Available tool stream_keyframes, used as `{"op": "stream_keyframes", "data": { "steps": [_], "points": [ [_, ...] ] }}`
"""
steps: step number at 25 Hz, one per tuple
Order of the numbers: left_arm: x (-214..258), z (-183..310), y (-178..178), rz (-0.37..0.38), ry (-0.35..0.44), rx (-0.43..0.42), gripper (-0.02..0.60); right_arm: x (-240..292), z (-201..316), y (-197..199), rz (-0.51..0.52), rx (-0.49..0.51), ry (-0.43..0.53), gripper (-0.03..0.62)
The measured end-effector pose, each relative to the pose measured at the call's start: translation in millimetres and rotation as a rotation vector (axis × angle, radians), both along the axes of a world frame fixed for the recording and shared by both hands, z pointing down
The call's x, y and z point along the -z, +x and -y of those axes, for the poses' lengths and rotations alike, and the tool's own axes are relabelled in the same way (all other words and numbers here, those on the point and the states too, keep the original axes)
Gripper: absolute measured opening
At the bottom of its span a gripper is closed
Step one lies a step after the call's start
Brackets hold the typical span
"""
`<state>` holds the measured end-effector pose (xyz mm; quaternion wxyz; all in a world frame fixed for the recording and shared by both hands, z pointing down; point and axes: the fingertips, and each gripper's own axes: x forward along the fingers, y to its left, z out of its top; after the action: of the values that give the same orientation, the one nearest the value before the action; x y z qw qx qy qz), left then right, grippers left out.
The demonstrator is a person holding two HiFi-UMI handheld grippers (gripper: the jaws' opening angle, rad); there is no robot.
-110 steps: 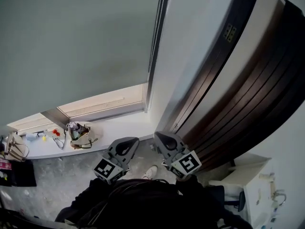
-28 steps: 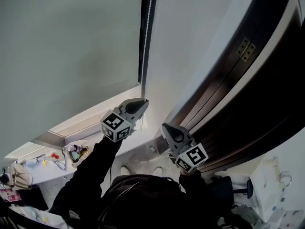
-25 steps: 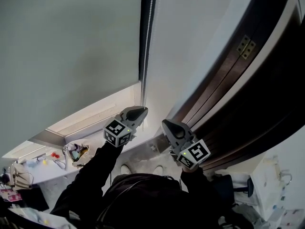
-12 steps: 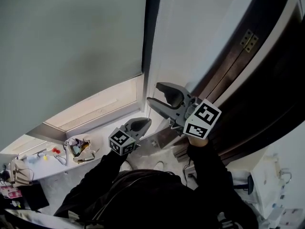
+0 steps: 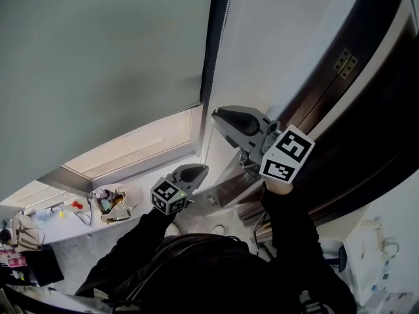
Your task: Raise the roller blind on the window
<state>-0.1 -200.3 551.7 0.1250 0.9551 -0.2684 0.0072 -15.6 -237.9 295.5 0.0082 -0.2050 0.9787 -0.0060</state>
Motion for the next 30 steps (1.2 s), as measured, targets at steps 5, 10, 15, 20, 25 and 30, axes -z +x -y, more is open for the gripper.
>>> {"op": "stream_keyframes", "data": {
  "steps": [5, 10, 15, 20, 25, 30],
  "points": [
    [-1, -1, -1, -0.008, 0.002, 0.014, 0.012, -1, -3, -3, -0.009, 0.035, -0.016, 0.015],
    [-2, -2, -8, 0.008, 0.013, 0.037, 0.026, -1, -9, 0, -0.03, 0.023, 0.015, 0.012],
    [22, 2, -35, -0.083, 0.022, 0.085, 0.12, -2, -10, 8, 0.01, 0.01, 0.008, 0.012],
    [82, 16, -50, -0.137, 0.095, 0.088, 0.137, -7, -16, 11, 0.061, 0.029, -0.024, 0.011],
    [151, 22, -56, -0.193, 0.202, 0.08, 0.143, -33, -18, 8, 0.027, 0.041, -0.064, 0.011],
    [188, 20, -49, -0.209, 0.233, 0.045, 0.166, -140, -23, -3, -0.083, 0.051, -0.222, 0.012]
  ]
}}
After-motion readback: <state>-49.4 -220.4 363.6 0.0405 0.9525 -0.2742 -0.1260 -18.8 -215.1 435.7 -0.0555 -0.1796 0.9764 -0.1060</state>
